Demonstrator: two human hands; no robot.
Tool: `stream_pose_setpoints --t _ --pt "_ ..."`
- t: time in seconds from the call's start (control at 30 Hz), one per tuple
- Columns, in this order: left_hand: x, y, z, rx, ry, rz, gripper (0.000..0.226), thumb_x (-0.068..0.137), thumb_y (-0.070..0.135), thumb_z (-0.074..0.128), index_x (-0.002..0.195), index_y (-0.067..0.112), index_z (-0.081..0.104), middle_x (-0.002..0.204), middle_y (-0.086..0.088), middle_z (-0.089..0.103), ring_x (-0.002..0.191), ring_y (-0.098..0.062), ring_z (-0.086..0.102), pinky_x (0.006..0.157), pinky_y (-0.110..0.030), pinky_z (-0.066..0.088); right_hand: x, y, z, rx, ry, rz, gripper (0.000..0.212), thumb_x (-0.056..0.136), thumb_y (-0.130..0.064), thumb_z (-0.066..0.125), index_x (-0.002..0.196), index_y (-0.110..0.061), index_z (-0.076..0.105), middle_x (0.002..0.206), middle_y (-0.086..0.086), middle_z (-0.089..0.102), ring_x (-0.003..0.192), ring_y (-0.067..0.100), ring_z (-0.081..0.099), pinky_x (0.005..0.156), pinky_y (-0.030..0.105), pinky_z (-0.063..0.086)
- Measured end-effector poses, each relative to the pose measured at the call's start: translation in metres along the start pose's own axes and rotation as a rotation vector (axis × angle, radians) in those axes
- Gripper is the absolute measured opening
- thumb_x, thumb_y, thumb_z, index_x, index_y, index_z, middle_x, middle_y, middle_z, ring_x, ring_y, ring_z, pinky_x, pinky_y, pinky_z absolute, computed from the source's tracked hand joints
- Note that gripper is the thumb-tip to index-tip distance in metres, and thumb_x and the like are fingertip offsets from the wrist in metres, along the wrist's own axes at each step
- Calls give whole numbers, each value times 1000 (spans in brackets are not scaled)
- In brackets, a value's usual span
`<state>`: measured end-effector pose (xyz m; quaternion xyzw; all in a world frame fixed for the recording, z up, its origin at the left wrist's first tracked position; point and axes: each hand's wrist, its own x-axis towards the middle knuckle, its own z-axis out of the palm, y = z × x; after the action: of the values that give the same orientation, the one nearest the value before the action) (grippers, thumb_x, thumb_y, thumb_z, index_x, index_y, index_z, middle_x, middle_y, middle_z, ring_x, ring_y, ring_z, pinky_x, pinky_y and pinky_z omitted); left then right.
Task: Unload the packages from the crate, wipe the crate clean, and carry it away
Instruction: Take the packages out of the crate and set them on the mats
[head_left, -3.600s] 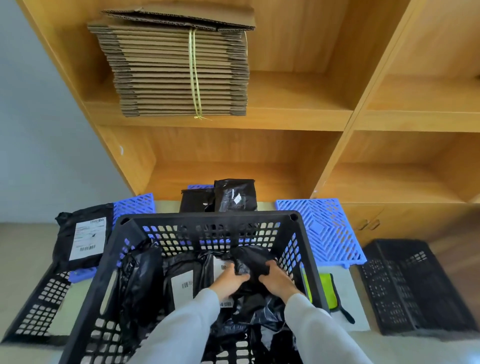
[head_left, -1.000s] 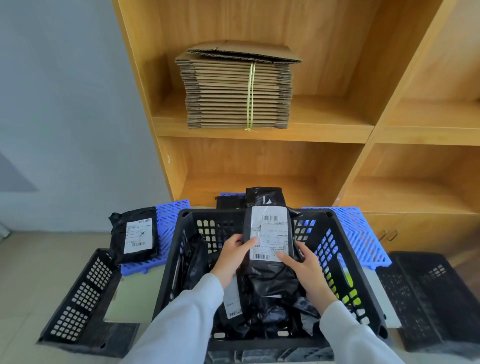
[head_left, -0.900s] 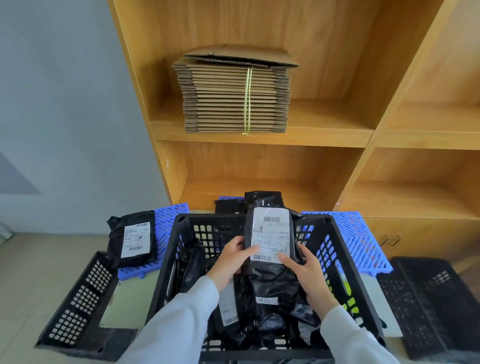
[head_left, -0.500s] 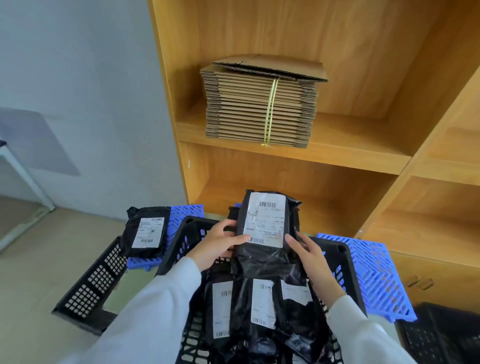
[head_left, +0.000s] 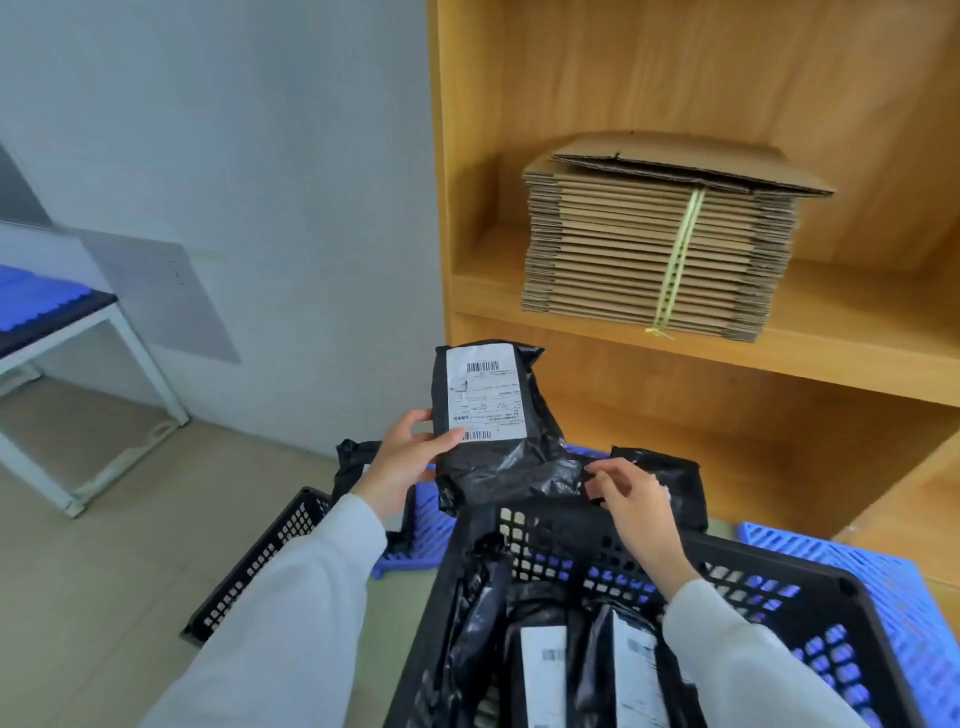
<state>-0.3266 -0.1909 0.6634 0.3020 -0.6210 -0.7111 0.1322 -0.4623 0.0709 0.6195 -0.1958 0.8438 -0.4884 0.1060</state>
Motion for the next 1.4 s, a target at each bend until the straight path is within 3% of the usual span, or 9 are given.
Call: stream_pose_setpoints --t 0.2,0.33,0.57,0.83,1.0,1.17,1.3,1.37,1.4 --pt "45 -7 -56 -65 67 -1 41 87 19 81 120 23 57 99 -1 80 90 -17 78 74 -32 60 35 -19 61 -106 -34 68 45 104 -55 36 102 -26 71 93 -11 73 89 8 66 75 29 48" --pt "74 -25 -80 -93 144 -77 40 87 13 81 118 19 56 105 -8 76 89 -20 77 68 -31 60 43 -16 85 -397 -46 153 53 101 -65 27 90 -30 65 82 -8 70 75 14 64 65 32 48" --pt "124 -90 -94 -58 115 -264 42 86 5 80 122 13 60 113 -8 74 96 -23 74 58 -26 58 48 -2 101 -797 77 143 51 106 -52 28 78 -26 62 59 -7 62 53 17 59 55 29 52" --pt "171 -163 -88 40 66 -454 45 87 7 80 127 11 60 110 -3 72 92 -18 70 68 -30 55 57 11 102 -1025 -87 88 29 106 -23 38 121 -29 61 74 -8 66 64 21 64 53 30 51" --pt "187 -195 -81 168 50 -502 45 85 8 82 124 8 61 110 -9 73 91 -23 70 65 -30 55 58 9 102 -1076 -56 74 31 106 -27 33 117 -27 62 65 -9 49 52 17 44 42 27 23" --pt "198 -219 -69 400 130 -496 34 81 11 85 107 6 64 104 -11 71 94 -31 67 83 -42 59 53 5 101 -1066 -26 85 31 106 -28 31 100 -27 61 57 -8 45 45 13 37 42 27 20" --pt "192 -210 -56 761 181 -364 24 86 15 79 96 5 59 105 -10 68 97 -30 62 77 -30 42 54 2 103 -1082 -118 111 9 91 -15 63 97 -20 68 49 -9 38 36 19 26 39 24 14" --pt "189 -207 -53 800 179 -326 25 89 10 75 95 10 51 97 -5 61 99 -29 60 75 -27 35 55 8 103 -1067 -72 36 25 70 -2 80 92 -11 74 46 -6 31 33 22 20 41 17 10" --pt "187 -207 -53 800 183 -315 24 90 10 74 97 11 51 95 -3 57 98 -28 60 75 -27 35 54 11 103 -1079 -65 52 20 75 -4 77 93 -12 74 48 -6 31 33 22 22 40 17 9"
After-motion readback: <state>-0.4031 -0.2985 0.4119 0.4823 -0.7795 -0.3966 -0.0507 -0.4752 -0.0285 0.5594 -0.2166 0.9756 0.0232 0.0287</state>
